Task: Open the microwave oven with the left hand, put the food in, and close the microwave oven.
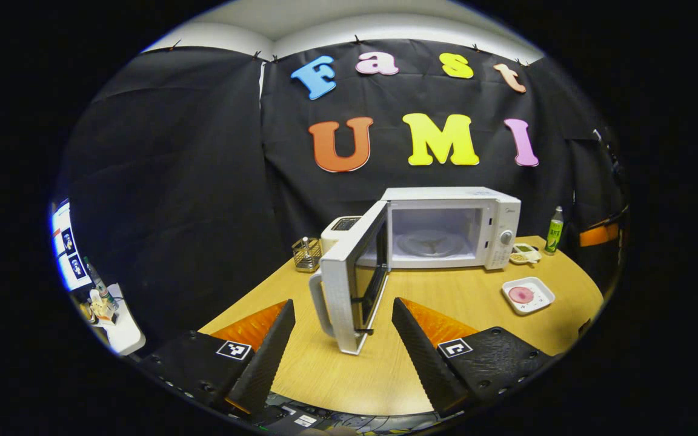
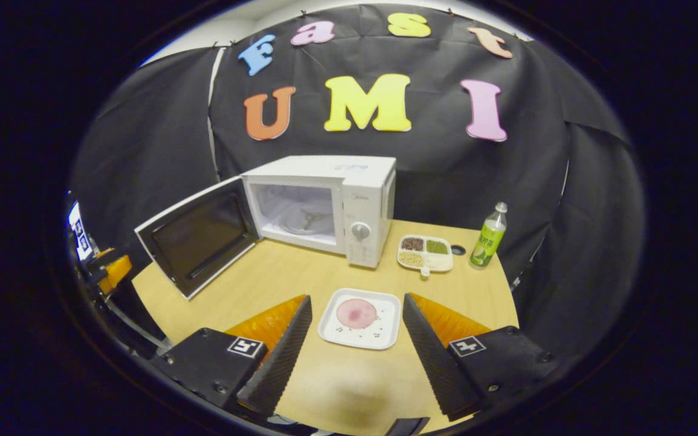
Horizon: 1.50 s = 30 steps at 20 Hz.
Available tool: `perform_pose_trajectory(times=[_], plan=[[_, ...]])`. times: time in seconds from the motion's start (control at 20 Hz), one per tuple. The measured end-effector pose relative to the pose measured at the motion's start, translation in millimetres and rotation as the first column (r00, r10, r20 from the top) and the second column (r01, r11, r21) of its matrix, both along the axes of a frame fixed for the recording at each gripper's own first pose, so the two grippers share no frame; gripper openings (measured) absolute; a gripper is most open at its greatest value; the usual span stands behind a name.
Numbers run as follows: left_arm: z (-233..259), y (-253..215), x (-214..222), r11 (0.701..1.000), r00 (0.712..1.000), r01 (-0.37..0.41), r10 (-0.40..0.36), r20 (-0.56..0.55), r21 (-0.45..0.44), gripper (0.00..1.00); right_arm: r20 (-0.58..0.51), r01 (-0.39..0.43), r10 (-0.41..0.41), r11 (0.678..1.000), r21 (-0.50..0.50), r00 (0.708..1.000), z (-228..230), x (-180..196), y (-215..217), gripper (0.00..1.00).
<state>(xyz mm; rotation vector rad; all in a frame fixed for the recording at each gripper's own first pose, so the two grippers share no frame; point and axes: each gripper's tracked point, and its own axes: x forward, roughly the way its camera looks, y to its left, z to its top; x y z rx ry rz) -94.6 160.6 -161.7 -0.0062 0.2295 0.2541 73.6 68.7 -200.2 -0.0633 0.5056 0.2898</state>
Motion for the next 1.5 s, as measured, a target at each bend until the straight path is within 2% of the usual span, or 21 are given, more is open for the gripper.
perform_pose_trajectory(times=[0.05,0.3,0.35,0.45,0.5,0.55,0.6,0.65,0.8,0.85,0.9,0.95,1.0,1.05,1.1,1.15,1.25,1.35,1.4,1.5], plan=[[8,-14,2,1.0,1.0,0.021,-0.021,0.01,-0.01,0.96,-0.048,0.014,-0.015,1.0,-0.007,0.999,-19,9,-8,0.93],[46,-72,11,0.997,0.995,0.075,-0.075,0.062,-0.005,0.96,-0.253,0.047,-0.03,0.997,0.06,0.967,-91,53,-25,0.78],[51,-82,12,0.997,0.995,0.079,-0.078,0.063,-0.003,0.95,-0.295,0.058,-0.034,0.996,0.072,0.955,-106,62,-27,0.63],[58,-98,14,0.997,0.995,0.078,-0.079,0.057,0.009,0.95,-0.385,0.071,-0.027,0.993,0.098,0.923,-133,75,-30,0.51],[63,-103,15,0.997,0.996,0.072,-0.073,0.055,0.022,0.95,-0.424,0.064,-0.012,0.992,0.109,0.905,-146,82,-29,0.5],[67,-109,16,0.997,0.996,0.062,-0.064,0.054,0.036,0.96,-0.463,0.06,0.001,0.991,0.117,0.886,-157,87,-28,0.57],[70,-113,17,0.998,0.997,0.045,-0.047,0.053,0.052,0.95,-0.497,0.064,0.015,0.988,0.142,0.868,-164,92,-25,0.54],[74,-115,16,0.998,0.998,0.021,-0.024,0.051,0.058,0.95,-0.526,0.072,0.023,0.984,0.161,0.85,-170,95,-23,0.39],[81,-126,12,0.999,0.998,-0.032,0.03,0.05,0.029,0.95,-0.572,0.097,0.019,0.98,0.171,0.82,-181,111,-22,0.27],[81,-129,10,0.999,0.998,-0.046,0.045,0.043,0.026,0.95,-0.582,0.1,0.027,0.978,0.184,0.813,-180,115,-21,0.19],[80,-130,8,0.998,0.998,-0.055,0.054,0.036,0.028,0.96,-0.605,0.103,0.028,0.978,0.18,0.796,-181,116,-22,0.3],[79,-132,7,0.998,0.998,-0.061,0.06,0.028,0.032,0.95,-0.624,0.111,0.025,0.978,0.178,0.781,-183,118,-21,0.12],[77,-133,7,0.997,0.998,-0.067,0.067,0.017,0.039,0.95,-0.643,0.123,0.017,0.977,0.172,0.766,-181,119,-23,0.1],[78,-133,6,0.996,0.997,-0.074,0.074,0.012,0.047,0.96,-0.666,0.133,0.008,0.978,0.161,0.746,-185,118,-25,0.03],[80,-133,4,0.995,0.997,-0.081,0.081,0.01,0.049,0.95,-0.685,0.138,0.016,0.976,0.169,0.728,-182,118,-25,0.11],[83,-134,4,0.995,0.996,-0.086,0.086,0.011,0.048,0.96,-0.696,0.133,0.024,0.976,0.171,0.717,-184,119,-25,0.05],[85,-136,5,0.994,0.995,-0.096,0.095,0.015,0.045,0.95,-0.712,0.139,0.037,0.972,0.187,0.701,-183,119,-25,0.04],[84,-140,8,0.995,0.996,-0.091,0.09,0.015,0.041,0.96,-0.714,0.131,0.063,0.968,0.213,0.698,-182,119,-24,0.04],[84,-140,10,0.996,0.996,-0.084,0.083,0.011,0.042,0.95,-0.715,0.134,0.086,0.96,0.246,0.693,-181,119,-23,0.04],[83,-139,13,0.997,0.998,-0.068,0.068,0.005,0.048,0.96,-0.733,0.164,0.152,0.926,0.341,0.663,-182,110,-15,0.04]])
